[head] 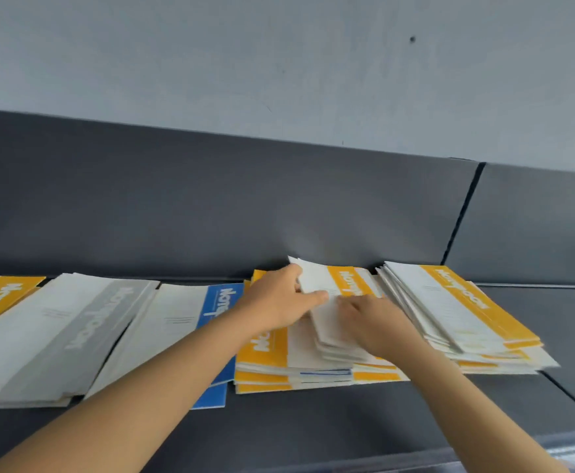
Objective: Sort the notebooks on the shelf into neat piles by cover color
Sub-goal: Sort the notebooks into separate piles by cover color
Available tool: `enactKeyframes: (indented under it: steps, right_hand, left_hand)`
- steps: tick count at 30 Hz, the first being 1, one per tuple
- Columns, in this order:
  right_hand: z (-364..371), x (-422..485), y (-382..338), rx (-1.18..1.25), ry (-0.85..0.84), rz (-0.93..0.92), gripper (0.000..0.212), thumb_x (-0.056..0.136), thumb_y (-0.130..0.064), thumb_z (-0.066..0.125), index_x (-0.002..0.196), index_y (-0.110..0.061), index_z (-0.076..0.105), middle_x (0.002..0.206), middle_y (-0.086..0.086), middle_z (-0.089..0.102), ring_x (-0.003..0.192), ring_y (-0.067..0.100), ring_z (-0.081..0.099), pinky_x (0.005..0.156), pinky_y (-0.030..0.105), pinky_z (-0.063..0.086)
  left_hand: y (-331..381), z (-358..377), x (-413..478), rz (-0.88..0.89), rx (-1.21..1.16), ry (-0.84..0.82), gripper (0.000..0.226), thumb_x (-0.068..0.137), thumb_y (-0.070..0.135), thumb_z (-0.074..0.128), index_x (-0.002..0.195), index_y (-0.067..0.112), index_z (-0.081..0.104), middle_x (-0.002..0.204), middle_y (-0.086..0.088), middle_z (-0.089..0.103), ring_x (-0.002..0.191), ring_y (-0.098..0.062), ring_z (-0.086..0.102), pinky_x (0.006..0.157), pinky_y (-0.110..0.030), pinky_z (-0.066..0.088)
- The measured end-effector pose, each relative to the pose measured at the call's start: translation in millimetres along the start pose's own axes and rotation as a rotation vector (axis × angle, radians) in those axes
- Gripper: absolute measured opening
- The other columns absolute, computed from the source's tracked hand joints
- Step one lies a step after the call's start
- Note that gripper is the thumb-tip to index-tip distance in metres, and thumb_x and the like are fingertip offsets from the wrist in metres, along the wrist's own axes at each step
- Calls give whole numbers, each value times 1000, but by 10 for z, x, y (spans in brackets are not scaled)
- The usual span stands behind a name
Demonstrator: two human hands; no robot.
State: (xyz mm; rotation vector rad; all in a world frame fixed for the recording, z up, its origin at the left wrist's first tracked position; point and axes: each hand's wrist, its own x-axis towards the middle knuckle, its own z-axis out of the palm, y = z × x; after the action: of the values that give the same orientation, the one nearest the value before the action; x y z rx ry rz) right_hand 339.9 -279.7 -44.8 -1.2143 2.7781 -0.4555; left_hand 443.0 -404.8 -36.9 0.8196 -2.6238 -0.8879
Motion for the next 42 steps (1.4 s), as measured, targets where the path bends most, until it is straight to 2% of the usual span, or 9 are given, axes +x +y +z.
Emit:
enactKeyframes:
  steps: [5,9,12,15,23,29,32,38,42]
  right_hand:
    - [-7,-25,-94,153,-54,-135,41,101,-30,26,89,-8,58,76,2,55,84,28,51,84,37,35]
    - [-86,-4,-226,347,-9,-155,37,98,-40,41,126,-20,55,128,5,56,117,28,50,92,34,39]
    - [-83,12,-428,550,16,-162,52,92,-40,56,139,-24,39,141,2,43,123,24,47,96,35,41]
    - [-7,-12,-786,696,-55,-146,62,89,-39,62,142,-29,33,139,-2,45,119,23,51,87,32,45]
    - [369,-151,-2136,666,-127,-315,61,86,-27,67,140,-26,37,134,-2,50,98,10,48,65,17,44]
    - [793,-242,-3108,594,-148,-297,60,81,-29,74,134,-25,46,135,-1,49,116,19,53,85,31,48]
    - [971,-265,-3503,564,-162,-300,57,82,-28,73,133,-24,47,135,0,49,117,20,53,84,30,48]
    - [1276,-254,-4072,421,-184,-346,55,86,-30,67,136,-24,45,135,1,48,120,21,50,82,25,43]
    - [1423,-248,-4150,198,-204,-392,45,89,-38,59,131,-23,51,126,0,55,125,22,39,96,28,38]
  left_hand:
    - [33,54,96,-123,-271,164,64,88,15,65,144,17,34,132,-2,53,114,-20,53,81,-28,48]
    - [-64,-280,-84,-165,-612,211,50,93,-1,57,138,15,42,98,9,59,86,-10,59,64,-22,48]
    - [-243,-607,-308,-142,-640,222,30,93,-1,56,114,20,59,105,3,69,89,-13,66,69,-27,52]
    - [-509,-897,-534,-133,-599,247,27,93,1,57,99,27,64,94,9,73,87,-12,69,72,-28,54]
    - [-1547,-1797,-1078,-167,-314,237,34,79,14,78,110,22,64,102,9,73,93,-9,70,86,-34,56]
    - [-2419,-2357,-1402,-189,-137,245,46,72,23,85,113,27,64,110,13,68,96,-9,66,88,-40,55]
    - [-2761,-2505,-1513,-213,-95,279,44,72,25,84,110,26,64,110,12,67,98,-10,65,87,-42,54]
    - [-3211,-2770,-1590,-290,68,262,27,77,31,79,97,27,61,98,11,64,86,-4,58,61,-23,42]
    - [-3379,-2727,-1579,-350,209,79,28,80,45,72,99,31,57,109,12,60,109,-16,55,82,-29,44]
